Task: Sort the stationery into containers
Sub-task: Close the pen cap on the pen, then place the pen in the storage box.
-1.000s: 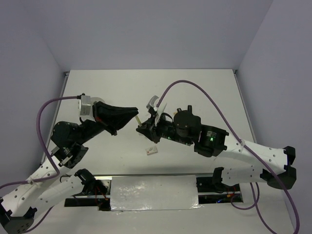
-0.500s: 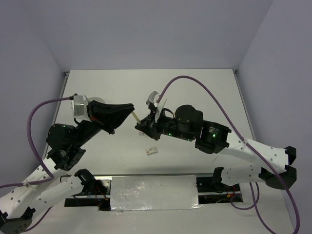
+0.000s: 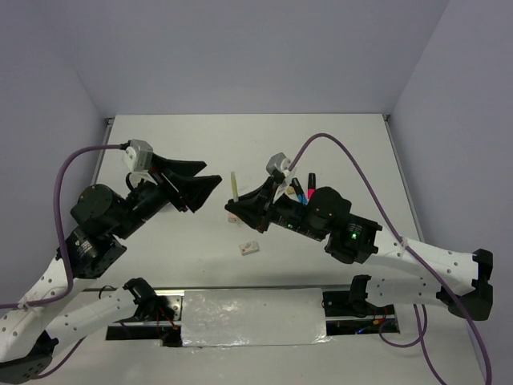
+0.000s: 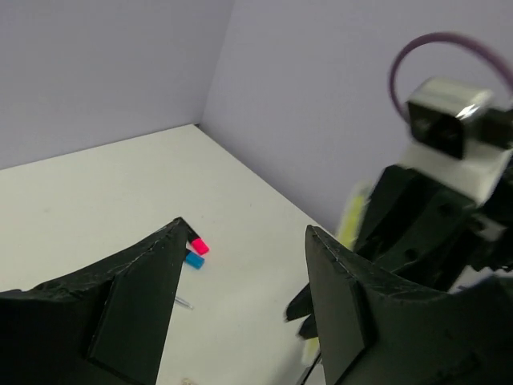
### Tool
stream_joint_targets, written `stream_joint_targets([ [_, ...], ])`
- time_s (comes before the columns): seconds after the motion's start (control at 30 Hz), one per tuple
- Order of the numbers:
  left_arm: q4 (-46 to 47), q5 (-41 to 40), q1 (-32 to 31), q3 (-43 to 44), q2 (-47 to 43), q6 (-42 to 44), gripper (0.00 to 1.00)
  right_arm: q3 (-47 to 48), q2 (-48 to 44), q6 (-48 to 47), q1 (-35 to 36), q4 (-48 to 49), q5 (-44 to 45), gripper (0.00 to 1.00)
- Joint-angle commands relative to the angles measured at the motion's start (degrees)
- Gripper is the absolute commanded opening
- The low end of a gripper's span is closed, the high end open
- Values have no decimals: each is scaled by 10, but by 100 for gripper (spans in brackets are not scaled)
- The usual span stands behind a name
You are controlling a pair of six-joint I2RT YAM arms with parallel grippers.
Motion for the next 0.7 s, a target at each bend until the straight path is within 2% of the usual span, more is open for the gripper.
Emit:
stream_joint_targets([
  [0.0, 31, 50, -2, 28, 12, 8, 72, -9, 7, 13, 4, -3, 6, 0],
  [0.17, 78, 145, -2, 2, 24, -5, 71, -12, 3, 14, 5, -15, 36, 0],
  [0.27, 75, 153, -2, -5, 38, -9, 70, -10, -1, 14, 5, -13, 36, 0],
  [0.33, 72, 154, -2, -8, 51, -15, 67, -8, -1, 10, 5, -11, 30, 0],
  [0.43, 77, 174, -2, -11, 71, -23, 57, 2, 5, -2, 4, -18, 24, 0],
  [0.53, 80, 177, -2, -10, 78, -26, 38, 7, 10, -16, 5, -28, 13, 0],
  [0.57, 77, 176, -2, -8, 79, -24, 26, 7, 12, -20, 6, -31, 13, 0],
  [0.63, 63, 173, -2, 3, 83, -20, 15, 1, 11, -29, 6, -33, 20, 0],
  [0.67, 60, 170, -2, 9, 83, -18, 5, -2, 11, -32, 6, -33, 20, 0],
])
